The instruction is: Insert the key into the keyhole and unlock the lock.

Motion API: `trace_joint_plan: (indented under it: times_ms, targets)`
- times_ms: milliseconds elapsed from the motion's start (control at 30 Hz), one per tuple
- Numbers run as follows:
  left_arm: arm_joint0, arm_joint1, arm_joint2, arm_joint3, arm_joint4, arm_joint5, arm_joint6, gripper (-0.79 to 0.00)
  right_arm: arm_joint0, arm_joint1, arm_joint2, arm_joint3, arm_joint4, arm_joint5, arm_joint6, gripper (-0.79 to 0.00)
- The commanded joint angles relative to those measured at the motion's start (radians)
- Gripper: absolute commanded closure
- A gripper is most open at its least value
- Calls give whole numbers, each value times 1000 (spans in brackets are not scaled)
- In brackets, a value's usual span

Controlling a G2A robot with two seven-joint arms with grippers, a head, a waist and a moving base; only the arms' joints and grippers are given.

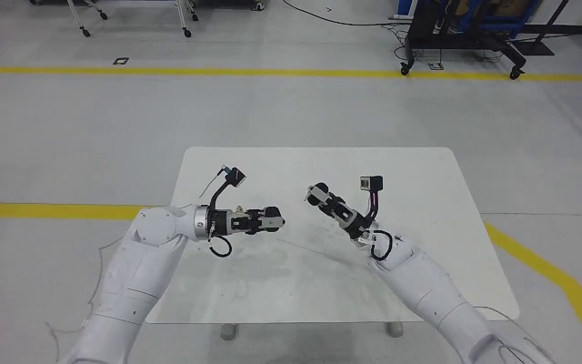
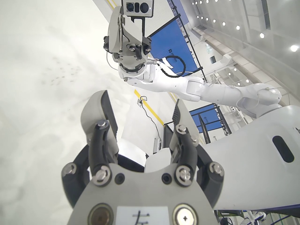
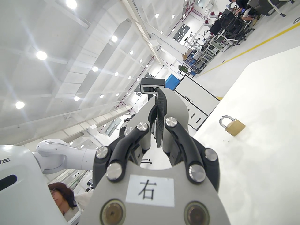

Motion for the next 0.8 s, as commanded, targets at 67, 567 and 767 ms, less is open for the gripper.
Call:
trace_joint_plan:
  times_ms: [67,567,767]
  targets:
    - [-3,-4,18,24,-27,21,40,-252,14,-17,-20,22,-16,11,11,0]
    - [-5,-3,57,24,83,13,159,-296,42,-58,-57,78,92,26,163,0]
    - [2,2,57,12,100,22,176,-286,48,-64,-51,93,143,26,233,0]
